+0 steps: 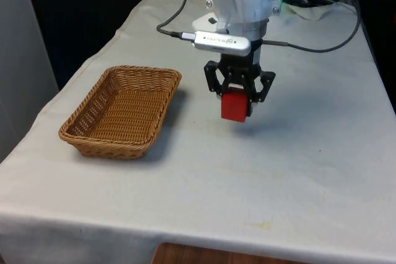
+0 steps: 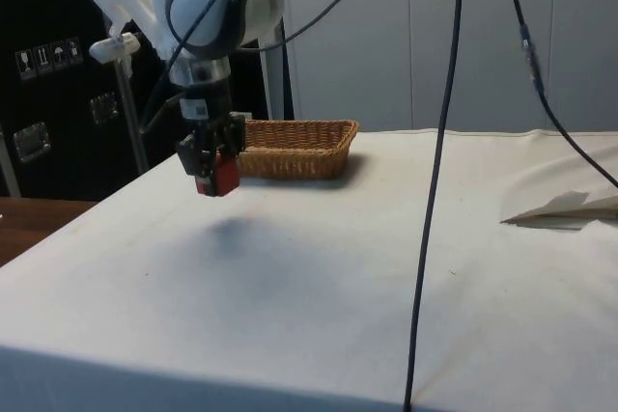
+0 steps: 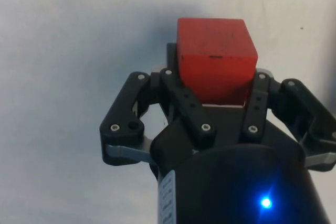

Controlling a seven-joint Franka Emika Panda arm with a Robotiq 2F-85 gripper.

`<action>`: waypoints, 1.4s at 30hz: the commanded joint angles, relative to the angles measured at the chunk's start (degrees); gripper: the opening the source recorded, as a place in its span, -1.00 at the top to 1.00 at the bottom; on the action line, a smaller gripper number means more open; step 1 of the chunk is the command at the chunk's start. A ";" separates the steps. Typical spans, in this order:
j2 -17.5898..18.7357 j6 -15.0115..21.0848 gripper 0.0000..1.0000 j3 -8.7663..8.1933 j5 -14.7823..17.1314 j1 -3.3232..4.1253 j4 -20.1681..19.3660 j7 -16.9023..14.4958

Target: Pick up the cube and place it into the basket.

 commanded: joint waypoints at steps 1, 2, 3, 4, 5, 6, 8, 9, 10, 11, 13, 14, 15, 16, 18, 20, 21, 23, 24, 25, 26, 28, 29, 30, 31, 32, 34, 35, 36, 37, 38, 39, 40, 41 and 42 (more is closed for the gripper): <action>-0.69 -0.40 1.00 -0.34 -0.46 0.34 -0.29 0.34; -0.29 -0.29 1.00 -0.06 -0.06 0.00 0.00 0.00; -0.92 -0.63 1.00 -0.34 -0.52 0.29 -0.29 0.29; -0.92 -0.63 1.00 -0.34 -0.52 0.29 -0.29 0.29; -1.38 -1.03 1.00 -0.34 -0.69 0.29 -0.29 0.29; -1.60 -1.26 1.00 -0.34 -0.80 0.29 -0.29 0.29; -2.01 -1.60 1.00 -0.34 -0.92 0.23 -0.34 0.23; -2.23 -1.78 1.00 -0.34 -0.97 0.23 -0.34 0.23; -2.41 -1.95 1.00 -0.34 -1.03 0.23 -0.34 0.23; -2.06 -1.89 1.00 -0.11 -0.74 0.00 0.00 0.00; -2.92 -2.46 1.00 -0.29 -1.09 0.23 -0.34 0.17; -3.09 -2.58 1.00 -0.29 -1.09 0.17 -0.34 0.17; -3.21 -2.64 1.00 -0.29 -1.09 0.17 -0.40 0.11; -3.38 -2.69 1.00 -0.29 -1.09 0.17 -0.40 0.11; -3.72 -2.81 1.00 -0.34 -1.03 0.11 -0.57 0.00; -3.90 -2.81 1.00 -0.34 -1.03 0.06 -0.63 -0.06; -4.01 -2.81 1.00 -0.40 -0.97 0.06 -0.69 -0.17; -4.18 -2.81 1.00 -0.46 -0.92 0.00 -0.80 -0.23; -4.24 -2.75 1.00 -0.52 -0.92 0.00 -0.86 -0.29; -4.35 -2.75 1.00 -0.52 -0.92 0.00 -0.92 -0.29; -4.41 -2.75 1.00 -0.57 -0.92 0.00 -0.97 -0.29; -4.35 -2.75 1.00 -0.52 -0.86 0.00 -0.97 -0.29; -4.30 -2.75 1.00 -0.52 -0.86 0.00 -0.92 -0.29; -4.24 -2.81 1.00 -0.52 -0.86 0.00 -0.86 -0.29; -4.24 -2.81 1.00 -0.52 -0.86 0.00 -0.86 -0.29; -4.24 -2.81 1.00 -0.52 -0.80 -0.06 -0.80 -0.34; -4.30 -2.92 1.00 -0.57 -0.74 -0.17 -0.80 -0.52; -4.13 -2.92 1.00 -0.57 -0.80 -0.06 -0.69 -0.23; -4.35 -2.98 1.00 -0.63 -0.74 -0.29 -0.80 -0.63; -4.41 -3.04 1.00 -0.69 -0.69 -0.29 -0.80 -0.74; -4.47 -3.09 1.00 -0.80 -0.69 -0.34 -0.80 -0.86; -4.58 -3.21 1.00 -0.97 -0.69 -0.40 -0.74 -1.03; -4.64 -3.27 1.00 -1.15 -0.69 -0.46 -0.74 -1.20; -4.87 -3.44 1.00 -1.55 -0.63 -0.46 -0.69 -1.49; -5.04 -3.61 1.00 -1.72 -0.69 -0.46 -0.69 -1.72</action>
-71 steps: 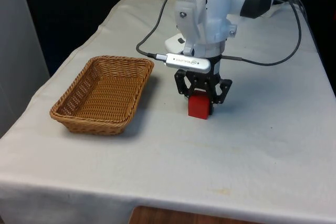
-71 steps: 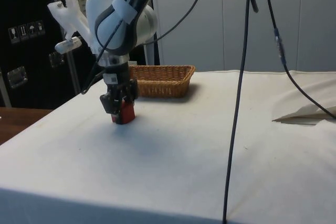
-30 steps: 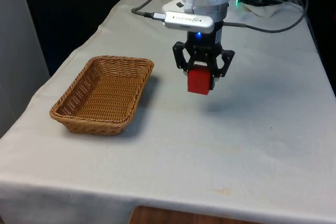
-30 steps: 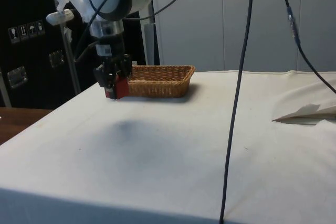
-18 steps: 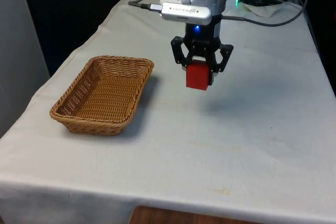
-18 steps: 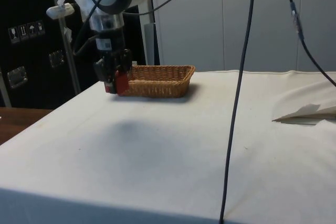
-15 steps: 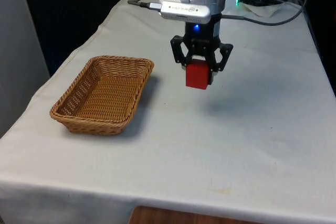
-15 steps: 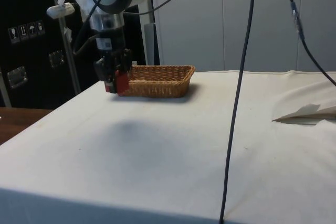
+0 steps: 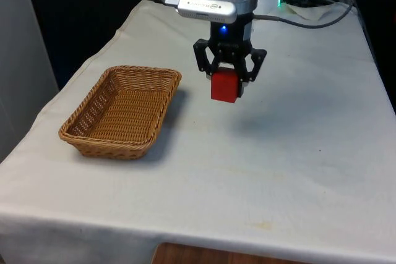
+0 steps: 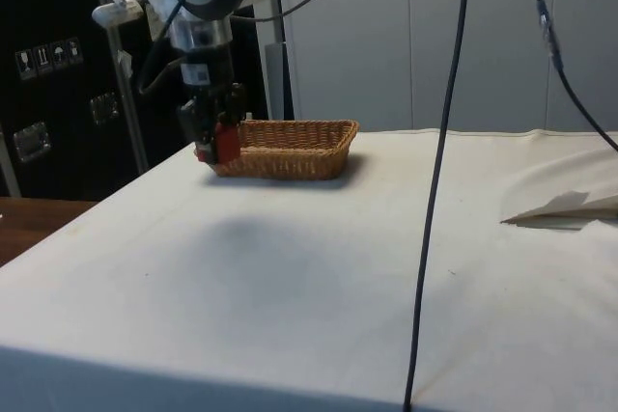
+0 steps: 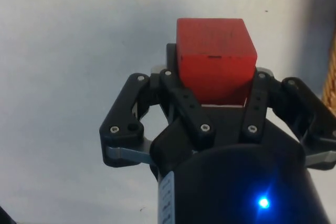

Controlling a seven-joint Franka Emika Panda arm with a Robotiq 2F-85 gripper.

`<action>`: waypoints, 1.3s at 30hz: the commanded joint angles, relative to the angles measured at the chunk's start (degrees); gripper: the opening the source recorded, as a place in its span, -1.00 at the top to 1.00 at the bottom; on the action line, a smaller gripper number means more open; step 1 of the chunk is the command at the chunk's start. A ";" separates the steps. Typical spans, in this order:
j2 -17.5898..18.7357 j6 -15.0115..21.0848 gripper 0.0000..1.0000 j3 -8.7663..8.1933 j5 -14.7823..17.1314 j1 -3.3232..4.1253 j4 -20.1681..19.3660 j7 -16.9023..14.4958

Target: Pick up the cube and place it into the basket.

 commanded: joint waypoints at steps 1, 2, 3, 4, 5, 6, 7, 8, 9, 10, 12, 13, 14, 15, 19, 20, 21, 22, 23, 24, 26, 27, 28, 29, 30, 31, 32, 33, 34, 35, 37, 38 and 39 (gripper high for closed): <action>-0.63 -0.69 1.00 0.00 0.11 -0.34 -0.06 -0.52; -0.23 -0.17 1.00 -0.17 0.00 -0.06 0.06 -0.17; -0.80 -0.86 1.00 -0.17 0.11 -0.29 -0.06 -0.63; -0.97 -1.09 1.00 -0.40 0.11 -0.34 0.00 -0.86; -1.38 -1.38 1.00 -0.86 0.11 -0.40 0.06 -1.26; -1.49 -1.55 1.00 -1.09 0.17 -0.40 0.11 -1.49; -1.66 -1.72 1.00 -1.32 0.23 -0.46 0.17 -1.72; -1.78 -1.95 1.00 -1.49 0.29 -0.52 0.23 -2.01; -1.95 -2.06 1.00 -1.72 0.34 -0.52 0.29 -2.23; -2.01 -2.18 1.00 -1.89 0.40 -0.57 0.34 -2.46; -2.12 -2.29 1.00 -2.06 0.52 -0.63 0.34 -2.69; -2.18 -2.35 1.00 -2.23 0.57 -0.69 0.40 -2.92; -2.23 -2.41 1.00 -2.41 0.69 -0.69 0.46 -3.09; -2.29 -2.52 1.00 -2.64 0.92 -0.92 0.57 -3.61; -2.23 -2.64 1.00 -3.21 1.78 -1.26 0.74 -4.93; -2.01 -2.18 1.00 -3.61 1.26 -0.74 0.69 -4.30; -2.18 -2.64 1.00 -3.50 2.29 -1.38 0.80 -5.61; -2.12 -2.64 1.00 -3.67 2.64 -1.49 0.80 -6.02; -2.12 -2.64 1.00 -3.78 2.92 -1.55 0.80 -6.36; -2.06 -2.64 1.00 -3.95 3.21 -1.60 0.80 -6.70; -2.06 -2.64 1.00 -4.13 3.78 -1.83 0.74 -7.39; -2.06 -2.64 1.00 -4.30 4.07 -1.95 0.74 -7.79; -2.06 -2.69 1.00 -4.41 4.30 -2.01 0.74 -8.14; -2.01 -2.35 1.00 -4.81 3.72 -1.49 0.69 -7.56; -2.06 -2.69 1.00 -4.53 4.53 -2.06 0.74 -8.42; -2.06 -2.81 1.00 -4.87 5.10 -2.23 0.74 -9.17; -2.06 -2.86 1.00 -5.04 5.39 -2.29 0.74 -9.57; -2.06 -2.92 1.00 -5.21 5.67 -2.29 0.74 -9.91; -2.06 -2.98 1.00 -5.44 5.96 -2.35 0.74 -10.26; -2.06 -3.04 1.00 -5.79 6.47 -2.46 0.74 -11.00; -2.01 -2.75 1.00 -6.36 6.25 -2.06 0.63 -10.89; -2.06 -3.15 1.00 -6.07 6.93 -2.58 0.74 -11.63; -2.01 -3.15 1.00 -6.25 7.16 -2.64 0.80 -11.92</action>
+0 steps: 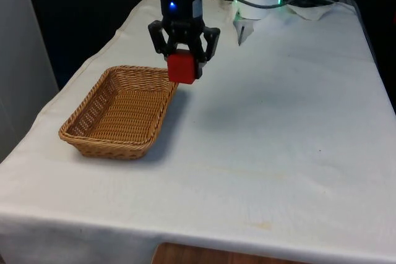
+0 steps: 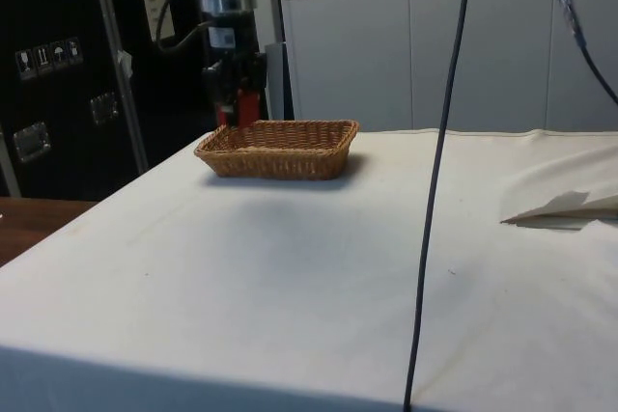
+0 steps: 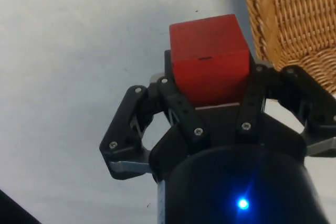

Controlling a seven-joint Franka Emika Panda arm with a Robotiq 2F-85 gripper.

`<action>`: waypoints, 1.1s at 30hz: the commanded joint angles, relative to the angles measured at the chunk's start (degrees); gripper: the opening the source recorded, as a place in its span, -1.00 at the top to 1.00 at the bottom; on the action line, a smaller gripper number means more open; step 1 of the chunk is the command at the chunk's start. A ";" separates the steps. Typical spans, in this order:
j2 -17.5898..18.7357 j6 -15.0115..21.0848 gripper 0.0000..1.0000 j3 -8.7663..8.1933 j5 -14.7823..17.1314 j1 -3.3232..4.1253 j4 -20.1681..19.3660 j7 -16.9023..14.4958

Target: Pick up the cube and place it into the basket.

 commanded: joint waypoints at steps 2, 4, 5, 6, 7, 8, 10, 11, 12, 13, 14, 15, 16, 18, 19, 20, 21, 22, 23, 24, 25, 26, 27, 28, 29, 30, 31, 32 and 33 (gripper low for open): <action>0.00 -0.46 1.00 0.00 1.20 -0.69 0.17 -1.38; 0.06 -0.52 1.00 -0.29 1.72 -0.80 0.17 -2.06; 0.06 -0.57 1.00 -0.46 2.01 -0.80 0.17 -2.35; 0.17 -0.63 1.00 -0.74 2.41 -0.86 0.23 -2.81; 0.17 -0.11 1.00 -1.03 1.89 -0.46 0.00 -2.35; 0.23 -0.63 1.00 -0.92 2.52 -0.92 0.29 -2.98; 0.29 -0.69 1.00 -1.15 2.75 -0.97 0.34 -3.21; 0.34 -0.69 1.00 -1.32 2.81 -1.03 0.34 -3.27; 0.40 -0.74 1.00 -1.43 2.81 -1.09 0.34 -3.32; 0.46 -0.80 1.00 -1.66 2.81 -1.15 0.40 -3.38; 0.52 -0.86 1.00 -1.78 2.75 -1.20 0.40 -3.38; 0.52 -0.86 1.00 -1.95 2.75 -1.20 0.46 -3.44; 0.34 -0.17 1.00 -2.18 2.46 -0.80 0.00 -3.09; 0.63 -0.97 1.00 -2.23 2.69 -1.20 0.46 -3.50; 0.69 -1.03 1.00 -2.41 2.69 -1.26 0.52 -3.50; 0.69 -1.09 1.00 -2.52 2.64 -1.26 0.52 -3.50; 0.80 -1.32 1.00 -2.92 2.58 -1.32 0.57 -3.55; 0.86 -1.43 1.00 -3.09 2.58 -1.32 0.63 -3.61; 0.97 -1.55 1.00 -3.32 2.58 -1.32 0.74 -3.61; 0.63 -0.74 1.00 -3.50 2.46 -0.86 0.17 -3.38; 1.03 -1.66 1.00 -3.55 2.58 -1.32 0.80 -3.67; 1.15 -1.83 1.00 -3.72 2.58 -1.32 0.92 -3.72; 1.26 -2.01 1.00 -3.95 2.64 -1.32 1.09 -3.78; 1.55 -2.29 1.00 -4.41 2.64 -1.38 1.38 -3.90; 1.72 -2.46 1.00 -4.58 2.64 -1.38 1.49 -3.95; 1.83 -2.58 1.00 -4.81 2.69 -1.43 1.60 -3.95; 1.95 -2.75 1.00 -4.98 2.69 -1.38 1.72 -4.01; 2.12 -2.86 1.00 -5.27 2.69 -1.43 1.83 -4.07; 1.83 -2.06 1.00 -5.33 2.46 -0.97 1.32 -3.67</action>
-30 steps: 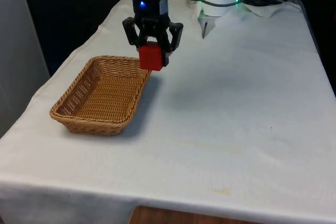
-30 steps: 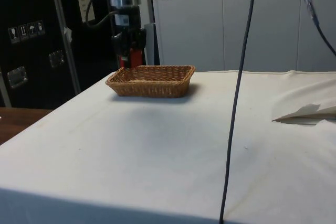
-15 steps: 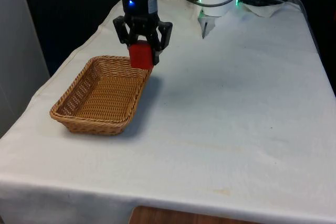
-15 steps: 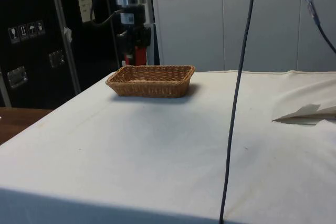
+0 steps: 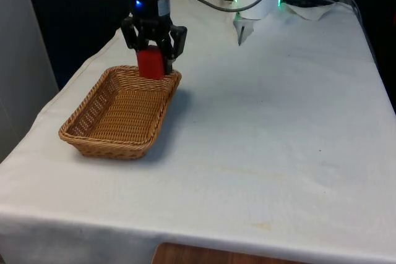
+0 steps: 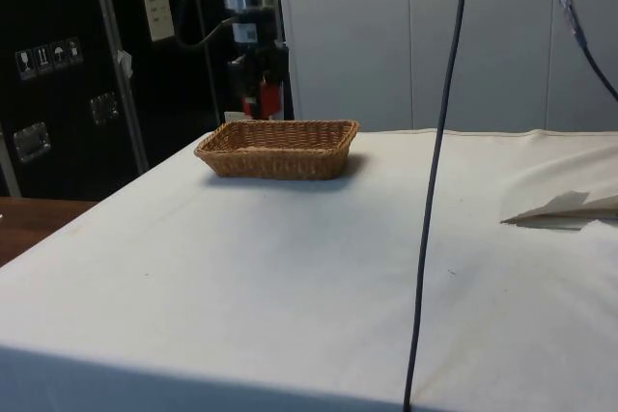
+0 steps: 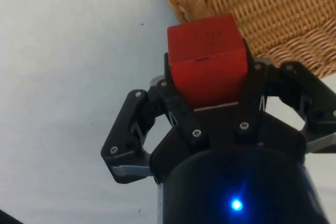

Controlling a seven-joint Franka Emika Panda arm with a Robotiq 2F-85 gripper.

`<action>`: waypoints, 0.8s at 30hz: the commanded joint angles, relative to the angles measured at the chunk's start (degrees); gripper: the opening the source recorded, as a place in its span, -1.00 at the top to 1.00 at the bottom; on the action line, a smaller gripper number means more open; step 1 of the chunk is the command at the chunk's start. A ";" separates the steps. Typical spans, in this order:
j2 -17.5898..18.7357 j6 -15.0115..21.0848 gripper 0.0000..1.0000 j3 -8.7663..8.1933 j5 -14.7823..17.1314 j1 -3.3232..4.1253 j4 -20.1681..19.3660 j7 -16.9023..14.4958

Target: Pick up the cube and place it into the basket.

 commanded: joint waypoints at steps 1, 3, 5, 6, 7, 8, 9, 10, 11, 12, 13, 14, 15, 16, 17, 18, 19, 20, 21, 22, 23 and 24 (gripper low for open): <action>0.46 -0.92 1.00 -0.11 0.23 -0.52 0.63 -0.40; 0.74 -1.09 1.00 -0.52 0.29 -0.52 0.80 -0.40; 1.15 -1.26 1.00 -1.03 0.29 -0.63 1.03 -0.34; 1.32 -1.26 1.00 -1.20 0.29 -0.63 1.09 -0.34; 1.49 -1.32 1.00 -1.38 0.34 -0.74 1.15 -0.34; 1.20 -0.57 1.00 -1.55 0.00 -0.23 0.69 -0.11; 1.66 -1.38 1.00 -1.49 0.34 -0.80 1.26 -0.34; 1.78 -1.43 1.00 -1.66 0.40 -0.80 1.38 -0.34; 2.12 -1.49 1.00 -2.01 0.46 -0.92 1.55 -0.29; 2.23 -1.49 1.00 -2.18 0.46 -0.92 1.60 -0.29; 2.35 -1.49 1.00 -2.29 0.52 -0.97 1.66 -0.29; 2.52 -1.49 1.00 -2.46 0.52 -1.03 1.72 -0.29; 2.69 -1.49 1.00 -2.58 0.57 -1.09 1.83 -0.29; 2.81 -1.49 1.00 -2.69 0.57 -1.09 1.89 -0.29; 2.52 -0.86 1.00 -2.92 0.23 -0.69 1.43 -0.11; 2.92 -1.43 1.00 -2.81 0.63 -1.20 2.01 -0.29; 3.15 -1.43 1.00 -2.92 0.69 -1.32 2.18 -0.29; 3.50 -1.38 1.00 -3.15 0.80 -1.43 2.41 -0.29; 3.72 -1.38 1.00 -3.27 0.86 -1.49 2.58 -0.29; 3.95 -1.32 1.00 -3.38 1.03 -1.55 2.75 -0.34; 4.18 -1.32 1.00 -3.44 1.15 -1.66 2.98 -0.34; 4.41 -1.32 1.00 -3.55 1.32 -1.72 3.15 -0.40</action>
